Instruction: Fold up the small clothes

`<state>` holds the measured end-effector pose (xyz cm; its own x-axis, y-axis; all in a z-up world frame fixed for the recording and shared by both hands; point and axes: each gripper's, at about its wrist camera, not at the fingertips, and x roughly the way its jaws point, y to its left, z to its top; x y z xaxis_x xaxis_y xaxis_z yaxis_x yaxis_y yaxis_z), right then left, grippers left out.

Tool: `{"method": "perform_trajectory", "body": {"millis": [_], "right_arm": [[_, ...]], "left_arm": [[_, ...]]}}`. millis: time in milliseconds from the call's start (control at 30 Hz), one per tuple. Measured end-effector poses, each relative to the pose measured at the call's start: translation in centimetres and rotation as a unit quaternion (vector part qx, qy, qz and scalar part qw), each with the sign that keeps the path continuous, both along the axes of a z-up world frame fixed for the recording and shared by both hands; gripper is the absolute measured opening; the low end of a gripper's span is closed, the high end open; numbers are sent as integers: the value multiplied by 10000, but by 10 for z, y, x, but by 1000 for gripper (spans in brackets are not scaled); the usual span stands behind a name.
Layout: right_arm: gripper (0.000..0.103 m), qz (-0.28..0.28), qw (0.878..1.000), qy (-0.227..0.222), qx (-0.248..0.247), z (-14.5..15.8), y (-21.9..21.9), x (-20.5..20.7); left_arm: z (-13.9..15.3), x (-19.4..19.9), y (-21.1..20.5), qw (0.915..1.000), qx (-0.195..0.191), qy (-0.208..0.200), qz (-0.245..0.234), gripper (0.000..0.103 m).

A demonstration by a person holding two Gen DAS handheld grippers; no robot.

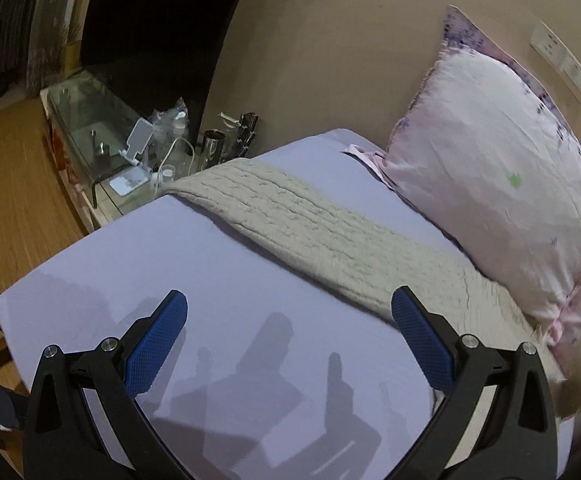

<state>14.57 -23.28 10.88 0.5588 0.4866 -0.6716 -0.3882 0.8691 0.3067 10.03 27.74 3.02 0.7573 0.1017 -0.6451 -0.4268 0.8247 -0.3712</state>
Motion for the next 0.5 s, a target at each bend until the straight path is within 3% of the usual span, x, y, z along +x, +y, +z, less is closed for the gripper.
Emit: {"method": "perform_trajectory", "body": {"millis": [67, 133, 267, 433, 500], "right_arm": [[62, 306, 9995, 15, -19, -14, 26, -5], [73, 265, 9989, -274, 268, -21, 26, -10], [80, -1, 9918, -356, 1223, -29, -6, -6], [81, -431, 9847, -130, 1686, -33, -35, 7], [82, -508, 9828, -106, 1773, -34, -40, 10]], "left_arm": [[-3, 6, 8, 9997, -247, 10, 51, 102], [-9, 12, 21, 9980, -611, 28, 177, 95], [-23, 23, 44, 9883, -1470, -63, 403, 75], [-29, 38, 80, 9745, -2026, -261, 926, 66], [-32, 43, 93, 9691, -2192, -289, 1089, 50]]}}
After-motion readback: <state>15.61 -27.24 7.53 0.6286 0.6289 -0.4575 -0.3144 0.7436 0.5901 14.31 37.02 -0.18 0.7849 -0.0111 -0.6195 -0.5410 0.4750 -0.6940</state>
